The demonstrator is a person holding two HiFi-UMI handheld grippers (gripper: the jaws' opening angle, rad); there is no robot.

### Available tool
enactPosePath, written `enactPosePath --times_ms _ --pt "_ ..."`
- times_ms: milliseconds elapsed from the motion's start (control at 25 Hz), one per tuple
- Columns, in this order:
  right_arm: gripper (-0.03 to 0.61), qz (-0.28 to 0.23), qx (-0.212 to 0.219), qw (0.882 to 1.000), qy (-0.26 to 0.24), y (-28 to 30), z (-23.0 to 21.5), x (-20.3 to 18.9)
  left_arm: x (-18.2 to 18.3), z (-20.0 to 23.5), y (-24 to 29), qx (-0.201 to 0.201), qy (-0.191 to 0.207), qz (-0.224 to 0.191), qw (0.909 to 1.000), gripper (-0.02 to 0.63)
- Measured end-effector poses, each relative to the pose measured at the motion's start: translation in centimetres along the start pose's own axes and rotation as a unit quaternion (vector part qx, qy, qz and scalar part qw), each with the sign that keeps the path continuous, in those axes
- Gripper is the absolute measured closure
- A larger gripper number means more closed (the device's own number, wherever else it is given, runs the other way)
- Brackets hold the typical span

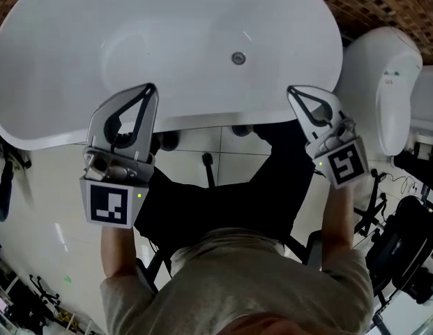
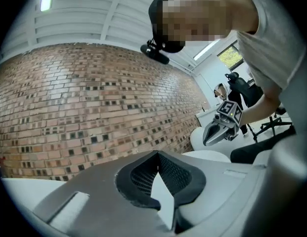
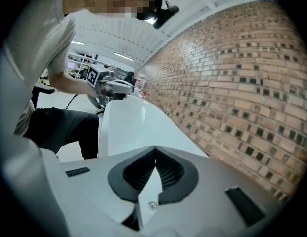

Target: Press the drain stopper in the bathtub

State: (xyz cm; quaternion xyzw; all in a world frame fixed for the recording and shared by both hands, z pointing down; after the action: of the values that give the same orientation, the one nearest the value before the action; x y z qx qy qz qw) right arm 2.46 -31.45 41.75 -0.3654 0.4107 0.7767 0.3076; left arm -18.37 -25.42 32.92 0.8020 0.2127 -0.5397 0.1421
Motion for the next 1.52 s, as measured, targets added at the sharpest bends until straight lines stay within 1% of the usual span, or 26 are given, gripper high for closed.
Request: enactPosePath --times_ms 40,80,160,240,320,360,440,480,560,680,760,840,880,960,1040,1120,1160,1200,1400,1520 --pt "0.578 0.03 0.007 0.999 0.022 1.3 -0.5 -1.5 -2.0 0.6 1.0 0.003 0.007 0.014 0.9999 0.612" --pt "0.578 0.049 0.017 0.998 0.028 2.9 -0.9 -2.6 -4.1 1.2 1.8 0.012 0.015 0.032 0.9993 0.612" --pt "0.578 0.066 0.046 0.997 0.01 6.5 -1.1 -4.7 -8.4 2.2 2.6 0.051 0.038 0.077 0.995 0.612" --pt "0.578 0.087 0.083 0.993 -0.024 10.1 -0.8 -7.8 -11.5 3.2 2.7 0.097 0.066 0.11 0.9869 0.612" --pt "0.578 0.126 0.125 0.982 -0.067 13.5 -0.2 -11.8 -12.8 4.3 2.8 0.128 0.098 0.125 0.9789 0.612" --pt "0.578 0.149 0.146 0.975 -0.081 15.0 0.1 -13.8 -12.9 4.9 2.9 0.143 0.116 0.125 0.975 0.612" --pt "0.578 0.186 0.185 0.961 -0.087 18.0 1.0 -17.5 -13.4 5.5 3.1 0.161 0.15 0.126 0.9672 0.612" --pt "0.578 0.202 0.2 0.955 -0.087 19.4 1.3 -19.2 -13.8 5.3 3.3 0.161 0.169 0.132 0.9634 0.612" --pt "0.578 0.235 0.225 0.94 -0.099 21.7 1.9 -22.5 -14.3 4.6 4.0 0.146 0.208 0.141 0.9567 0.612" --pt "0.578 0.283 0.25 0.92 -0.105 24.6 2.6 -27.1 -14.2 3.2 4.8 0.119 0.241 0.135 0.9538 0.612" --pt "0.578 0.306 0.258 0.911 -0.096 26.2 2.9 -29.6 -14.6 2.4 5.1 0.102 0.255 0.142 0.9511 0.612" --pt "0.578 0.324 0.258 0.906 -0.087 27.5 3.1 -31.7 -14.8 1.6 5.3 0.086 0.271 0.151 0.9468 0.612" --pt "0.578 0.332 0.258 0.904 -0.08 28.0 3.2 -32.7 -14.9 1.1 5.5 0.076 0.285 0.154 0.9431 0.612" --pt "0.578 0.347 0.26 0.898 -0.074 28.8 3.3 -34.8 -15.2 -0.1 5.8 0.054 0.323 0.16 0.931 0.612" --pt "0.578 0.362 0.265 0.889 -0.093 29.3 3.4 -37.0 -15.3 -1.1 6.2 0.041 0.357 0.165 0.9183 0.612" --pt "0.578 0.371 0.272 0.88 -0.119 29.6 3.7 -39.0 -15.3 -1.6 6.5 0.036 0.373 0.168 0.9119 0.612" --pt "0.578 0.373 0.274 0.877 -0.127 29.9 3.8 -39.8 -15.4 -1.8 6.5 0.033 0.374 0.169 0.9111 0.612" --pt "0.578 0.374 0.274 0.877 -0.13 30.3 4.0 -40.6 -15.5 -1.9 6.5 0.03 0.374 0.171 0.9109 0.612" --pt "0.578 0.374 0.254 0.885 -0.112 32.7 4.7 -42.8 -15.7 -3.0 6.2 0.013 0.383 0.175 0.9068 0.612" --pt "0.578 0.368 0.242 0.891 -0.108 34.2 5.4 -43.5 -15.6 -3.1 6.1 0.015 0.387 0.174 0.9054 0.612"
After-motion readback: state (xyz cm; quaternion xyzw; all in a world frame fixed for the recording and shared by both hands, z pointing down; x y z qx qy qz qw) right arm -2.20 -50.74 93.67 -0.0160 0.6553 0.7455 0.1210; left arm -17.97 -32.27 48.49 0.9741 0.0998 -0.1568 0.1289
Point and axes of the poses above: the fingertips, and each gripper's own axes: y forward along the fingers, z to its left, x out of its top, the point moved 1 cm from there along -y, backward along the fingers, and after that the axes turned 5 degrees about -x, right-handed, at the moved point
